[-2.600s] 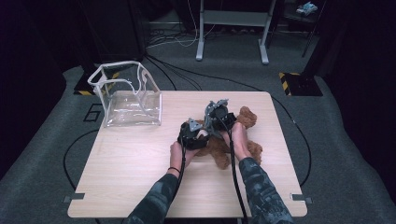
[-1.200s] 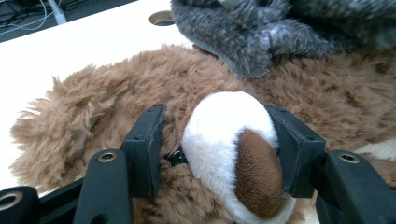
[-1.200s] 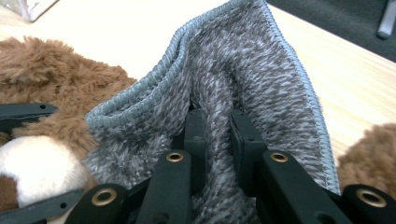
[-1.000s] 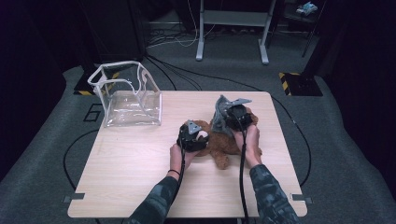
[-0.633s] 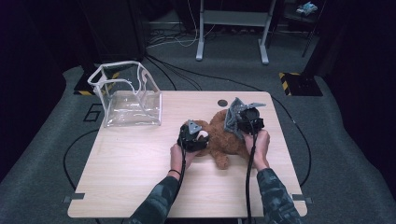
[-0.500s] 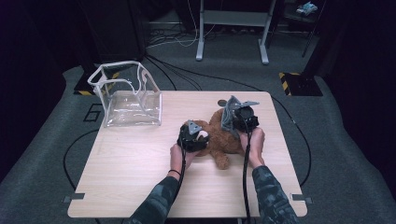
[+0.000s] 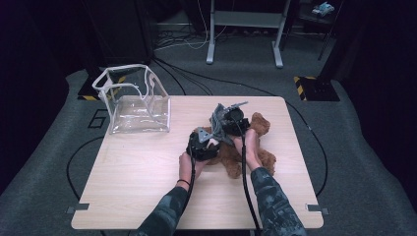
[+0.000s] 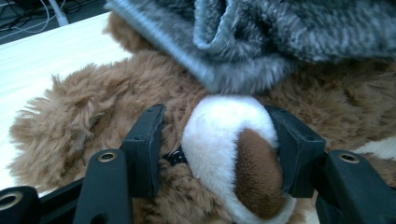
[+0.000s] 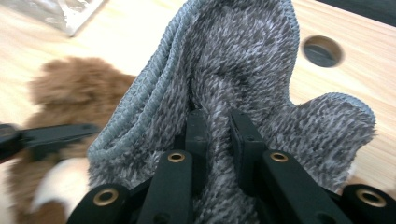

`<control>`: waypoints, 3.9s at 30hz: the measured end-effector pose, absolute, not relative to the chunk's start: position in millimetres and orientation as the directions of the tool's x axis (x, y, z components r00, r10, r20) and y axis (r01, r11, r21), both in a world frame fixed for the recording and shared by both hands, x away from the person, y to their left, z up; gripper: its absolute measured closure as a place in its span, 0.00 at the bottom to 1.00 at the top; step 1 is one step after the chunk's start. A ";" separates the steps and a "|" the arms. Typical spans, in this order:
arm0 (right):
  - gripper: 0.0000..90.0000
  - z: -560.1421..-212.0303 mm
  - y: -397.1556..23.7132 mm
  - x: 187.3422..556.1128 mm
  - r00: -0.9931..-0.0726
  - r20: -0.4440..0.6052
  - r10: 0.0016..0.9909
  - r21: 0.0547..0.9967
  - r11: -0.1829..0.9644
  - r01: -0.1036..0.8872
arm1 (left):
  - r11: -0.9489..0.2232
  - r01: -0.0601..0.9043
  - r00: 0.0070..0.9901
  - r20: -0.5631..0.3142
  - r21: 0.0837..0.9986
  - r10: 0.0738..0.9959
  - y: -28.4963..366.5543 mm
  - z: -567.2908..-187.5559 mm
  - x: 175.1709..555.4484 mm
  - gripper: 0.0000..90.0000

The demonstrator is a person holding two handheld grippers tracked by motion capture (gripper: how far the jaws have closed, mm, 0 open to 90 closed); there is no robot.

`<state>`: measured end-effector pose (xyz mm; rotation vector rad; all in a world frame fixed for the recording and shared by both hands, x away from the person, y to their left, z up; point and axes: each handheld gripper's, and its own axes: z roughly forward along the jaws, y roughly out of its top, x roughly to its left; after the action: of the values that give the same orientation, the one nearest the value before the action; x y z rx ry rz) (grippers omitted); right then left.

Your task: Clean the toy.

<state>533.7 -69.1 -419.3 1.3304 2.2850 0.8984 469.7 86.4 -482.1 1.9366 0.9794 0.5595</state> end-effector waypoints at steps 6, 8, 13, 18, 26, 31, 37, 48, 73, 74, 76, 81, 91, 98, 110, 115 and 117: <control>0.89 -391.3 -98.1 512.5 -0.459 0.042 0.887 0.753 0.274 0.598 | -0.305 0.418 0.589 0.001 0.856 0.808 86.7 -482.3 470.3 0.47; 0.89 -385.2 -110.6 507.1 -0.435 0.038 0.900 0.768 0.253 0.589 | -0.303 0.417 0.589 -0.001 0.857 0.808 86.7 -482.4 470.4 0.47; 0.89 -383.2 -133.6 504.9 -0.339 0.010 0.941 0.760 0.213 0.615 | -0.305 0.417 0.589 0.002 0.856 0.808 86.4 -482.4 470.5 0.47; 0.88 -402.7 -133.4 520.4 -0.297 0.026 0.955 0.702 0.194 0.685 | -0.306 0.416 0.588 0.003 0.856 0.809 86.2 -482.4 470.1 0.47; 0.89 -413.4 -99.6 531.6 -0.376 0.009 0.927 0.698 0.263 0.666 | -0.315 0.412 0.589 0.014 0.855 0.808 86.3 -482.4 469.7 0.47; 0.89 -421.9 -74.1 536.6 -0.460 -0.001 0.888 0.652 0.349 0.673 | -0.309 0.413 0.586 0.009 0.857 0.810 85.9 -482.7 469.3 0.47; 0.88 -419.8 -74.2 533.7 -0.547 0.127 0.827 0.666 0.338 0.665 | -0.302 0.412 0.586 0.004 0.859 0.810 86.6 -482.9 469.4 0.47; 0.88 -411.2 -100.9 519.9 -0.439 -0.032 0.898 0.686 0.339 0.644 | -0.312 0.419 0.587 0.008 0.853 0.810 85.6 -481.8 469.0 0.47; 0.88 -383.8 -187.4 505.4 -0.257 0.004 0.966 0.755 0.166 0.635 | -0.304 0.415 0.583 0.006 0.858 0.812 85.1 -482.2 469.3 0.47; 0.88 -381.3 -180.9 503.2 -0.289 0.020 0.957 0.761 0.173 0.626 | -0.304 0.415 0.583 0.006 0.858 0.813 85.0 -482.2 469.3 0.47; 0.88 -383.1 -167.3 501.2 -0.341 0.035 0.939 0.757 0.198 0.622 | -0.309 0.415 0.584 0.010 0.856 0.812 85.1 -482.1 469.3 0.47; 0.88 -405.9 -149.4 505.4 -0.373 -0.011 0.928 0.711 0.270 0.650 | -0.306 0.416 0.583 0.007 0.857 0.812 85.0 -481.9 469.2 0.47; 0.88 -419.9 -206.0 512.6 -0.194 -0.053 0.980 0.663 0.180 0.727 | -0.304 0.415 0.584 0.005 0.857 0.812 85.3 -481.9 469.3 0.47; 0.88 -399.3 -220.5 492.2 -0.214 0.042 0.976 0.745 0.112 0.658 | -0.305 0.416 0.583 0.006 0.857 0.812 85.2 -481.9 469.3 0.47; 0.88 -425.3 -184.7 496.4 -0.316 0.074 0.946 0.714 0.171 0.679 | -0.305 0.414 0.583 0.007 0.857 0.812 85.0 -481.8 469.3 0.47; 0.88 -437.9 -205.1 506.1 -0.229 -0.010 0.973 0.663 0.178 0.727 | -0.305 0.415 0.583 0.006 0.857 0.812 85.1 -481.8 469.3 0.47; 0.88 -440.2 -212.9 506.6 -0.204 -0.004 0.979 0.644 0.158 0.748 | -0.304 0.415 0.583 0.006 0.857 0.813 85.1 -481.7 469.4 0.47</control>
<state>506.6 -212.9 -440.2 1.6399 2.0191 0.7325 469.4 85.1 -481.7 1.9275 0.9853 0.5651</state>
